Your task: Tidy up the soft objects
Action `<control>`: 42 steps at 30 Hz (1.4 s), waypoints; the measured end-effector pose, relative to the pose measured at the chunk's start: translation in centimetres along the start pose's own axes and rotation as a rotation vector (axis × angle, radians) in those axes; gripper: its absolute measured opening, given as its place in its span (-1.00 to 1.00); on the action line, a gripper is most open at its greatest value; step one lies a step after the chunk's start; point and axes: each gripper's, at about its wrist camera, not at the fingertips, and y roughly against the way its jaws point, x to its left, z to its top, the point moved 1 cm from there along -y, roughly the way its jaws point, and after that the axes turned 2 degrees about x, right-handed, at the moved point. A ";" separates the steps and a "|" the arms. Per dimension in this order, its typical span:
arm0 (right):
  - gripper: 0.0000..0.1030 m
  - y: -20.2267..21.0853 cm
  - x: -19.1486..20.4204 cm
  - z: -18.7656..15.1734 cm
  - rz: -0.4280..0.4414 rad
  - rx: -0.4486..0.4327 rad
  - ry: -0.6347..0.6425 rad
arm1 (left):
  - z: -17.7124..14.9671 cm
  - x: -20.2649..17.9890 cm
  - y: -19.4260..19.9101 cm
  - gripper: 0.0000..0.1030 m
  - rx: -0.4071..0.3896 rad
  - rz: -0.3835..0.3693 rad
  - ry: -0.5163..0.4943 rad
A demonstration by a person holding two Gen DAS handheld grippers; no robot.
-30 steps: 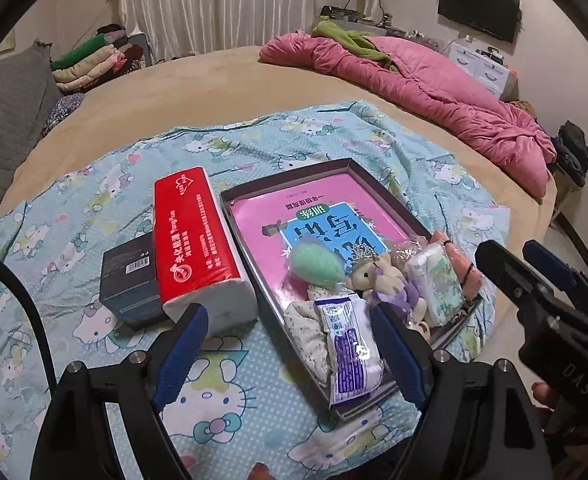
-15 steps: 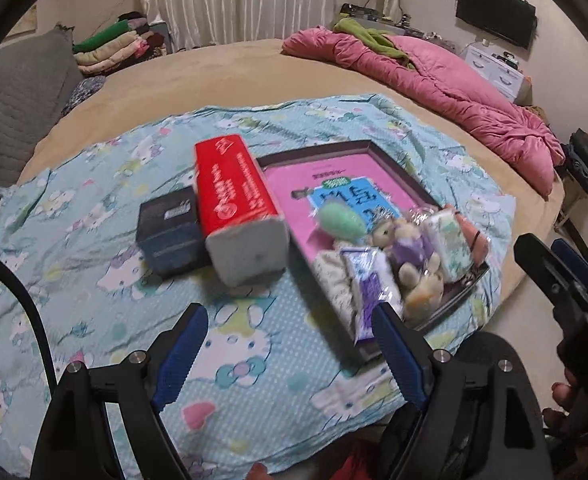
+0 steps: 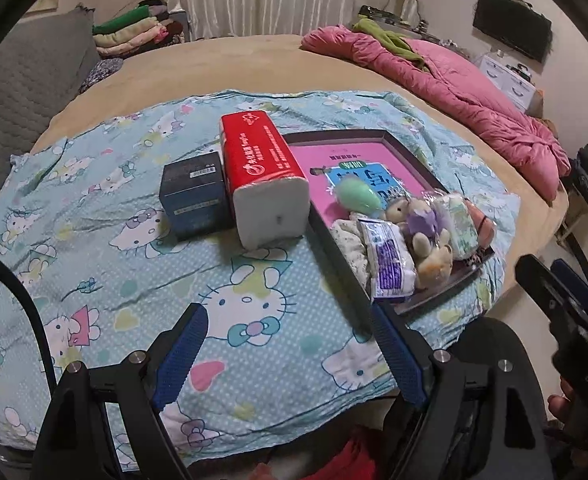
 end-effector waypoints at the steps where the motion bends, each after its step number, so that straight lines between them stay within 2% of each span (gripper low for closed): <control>1: 0.65 -0.1 0.1 -0.1 0.001 0.002 0.005 | -0.1 -0.1 0.0 0.62 -0.002 0.000 -0.004; 7: 0.65 -0.6 0.8 -0.6 -0.014 0.016 0.042 | -0.2 -0.6 -0.1 0.62 -0.002 0.004 -0.020; 16: 0.65 -1.3 0.5 -0.7 -0.010 0.039 0.029 | -0.3 -0.6 -0.4 0.62 0.007 0.011 -0.020; 42: 0.65 -1.2 0.5 -0.7 -0.010 0.037 0.027 | -0.3 -0.6 -0.8 0.62 0.016 0.020 -0.018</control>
